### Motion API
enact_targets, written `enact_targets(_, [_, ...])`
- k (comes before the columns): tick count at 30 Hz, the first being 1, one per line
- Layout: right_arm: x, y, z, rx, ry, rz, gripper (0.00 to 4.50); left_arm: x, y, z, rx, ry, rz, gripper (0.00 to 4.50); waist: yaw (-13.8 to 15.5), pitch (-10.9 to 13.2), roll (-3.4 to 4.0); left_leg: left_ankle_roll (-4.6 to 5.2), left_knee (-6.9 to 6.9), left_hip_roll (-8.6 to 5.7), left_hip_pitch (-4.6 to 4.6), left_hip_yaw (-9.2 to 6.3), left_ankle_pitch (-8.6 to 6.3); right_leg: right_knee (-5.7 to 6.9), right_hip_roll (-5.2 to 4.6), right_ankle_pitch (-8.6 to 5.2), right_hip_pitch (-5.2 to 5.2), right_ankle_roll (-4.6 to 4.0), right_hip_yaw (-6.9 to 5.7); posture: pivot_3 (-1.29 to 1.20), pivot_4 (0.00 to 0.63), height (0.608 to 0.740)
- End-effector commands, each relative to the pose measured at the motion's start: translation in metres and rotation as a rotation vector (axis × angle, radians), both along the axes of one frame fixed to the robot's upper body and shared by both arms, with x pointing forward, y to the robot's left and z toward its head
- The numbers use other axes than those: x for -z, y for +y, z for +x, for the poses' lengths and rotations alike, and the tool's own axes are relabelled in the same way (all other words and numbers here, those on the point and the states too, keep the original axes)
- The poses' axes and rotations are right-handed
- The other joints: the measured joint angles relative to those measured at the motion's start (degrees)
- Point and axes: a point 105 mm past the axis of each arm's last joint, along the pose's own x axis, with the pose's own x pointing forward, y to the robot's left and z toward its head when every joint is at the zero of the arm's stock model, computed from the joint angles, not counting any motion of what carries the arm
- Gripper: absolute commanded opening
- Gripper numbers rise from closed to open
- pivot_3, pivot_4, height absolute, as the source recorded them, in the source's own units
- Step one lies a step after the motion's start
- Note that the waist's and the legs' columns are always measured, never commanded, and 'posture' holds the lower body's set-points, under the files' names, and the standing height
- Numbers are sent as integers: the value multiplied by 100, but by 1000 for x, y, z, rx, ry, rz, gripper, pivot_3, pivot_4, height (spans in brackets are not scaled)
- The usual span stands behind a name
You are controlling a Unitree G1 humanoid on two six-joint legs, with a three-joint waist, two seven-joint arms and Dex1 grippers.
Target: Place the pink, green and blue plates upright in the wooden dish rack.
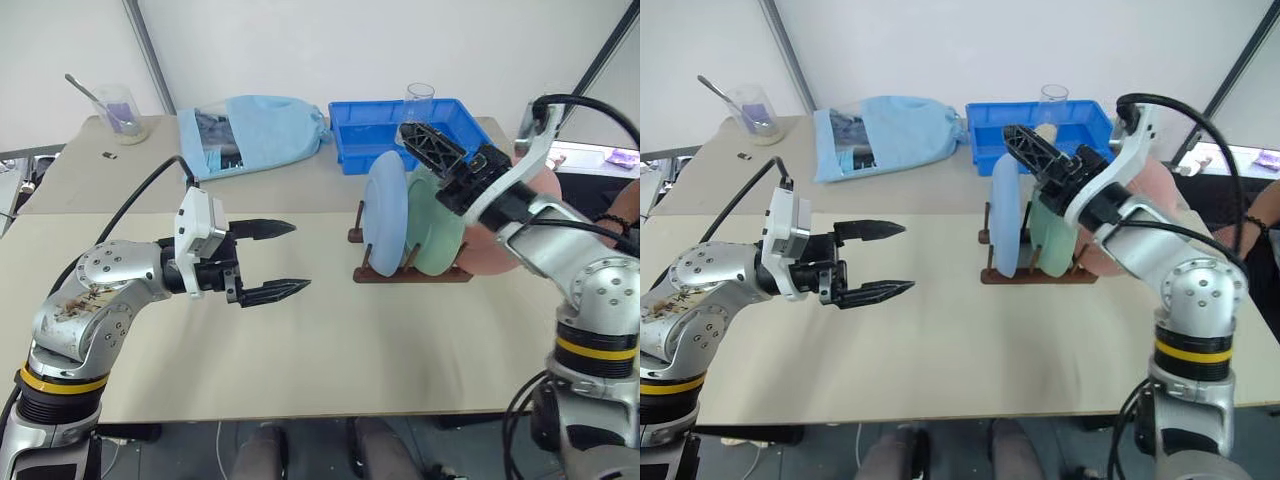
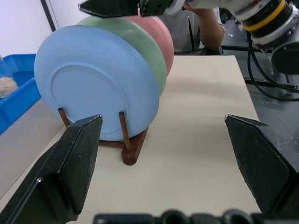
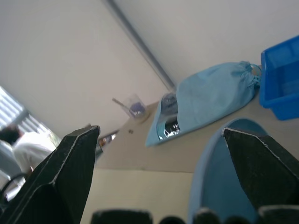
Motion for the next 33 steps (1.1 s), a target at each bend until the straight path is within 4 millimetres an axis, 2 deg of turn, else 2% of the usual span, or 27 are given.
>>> enact_targets(1, [-32,-15,-18,-5,-157,-82,4483,-7,0,-2,2,-50,5,4500,9,0,0,0,0,-2,-3,0,0,-2,-2,0,-1,0,0,0,150,740])
enact_targets(3, [-42,-50,-23,89,-206,-238,3898,-4,-1,-5,14,-41,14,4500,30,1,1,0,1,-3,-5,2,0,-5,-3,-1,-1,1,1,0,150,740])
enact_targets(5, [-45,-75,-27,160,-222,-377,3270,-2,-2,-7,24,-34,20,4500,79,0,0,0,1,-6,-16,4,0,-4,-8,-1,-12,1,1,0,150,740])
enact_targets(8, [-40,-104,-28,239,-213,-560,2235,0,-2,-8,31,-34,28,4500,114,-1,-2,2,2,-3,-18,9,-1,-7,-5,-3,-17,0,1,0,150,740])
enact_targets(11, [-19,-149,-25,361,-150,-810,1276,2,-4,-9,34,-34,32,4500,122,-1,-2,2,4,-2,-13,16,-1,0,-5,-3,-19,-1,3,0,150,740])
enact_targets(14, [10,-173,-21,381,-85,-1044,171,4,-6,-9,34,-36,34,4500,111,-1,-1,1,17,-2,-10,28,-1,5,-7,1,-21,1,9,0,150,740])
enact_targets(15, [21,-179,-18,375,-68,-1133,32,5,-6,-9,33,-37,35,4500,95,-2,-1,1,18,-1,-5,34,-1,5,-7,3,-20,1,14,0,150,740])
enact_targets(17, [37,-189,-12,371,-53,-1256,32,6,-7,-9,33,-41,38,4500,60,-2,-1,1,18,3,8,48,-1,8,-7,7,-19,1,20,0,150,740])
enact_targets(19, [46,-193,-5,362,-45,-1283,32,6,-8,-9,30,-46,37,4500,27,-1,0,0,18,3,14,52,0,10,-7,9,-19,0,21,0,150,740])
enact_targets(22, [53,-186,2,308,-44,-1270,32,6,-8,-10,22,-50,34,4500,-22,-1,0,-1,17,3,16,52,1,16,-5,12,-20,0,23,0,150,740])
enact_targets(27, [49,-168,8,233,-77,-1189,32,8,-8,-12,11,-51,34,4500,-31,0,1,-1,13,4,14,50,0,17,-1,12,-23,0,23,0,150,740])
enact_targets(33, [36,-146,3,140,-124,-1102,32,8,-7,-12,4,-51,32,4500,7,0,1,0,15,0,6,49,0,9,-5,15,-22,5,24,0,150,740])
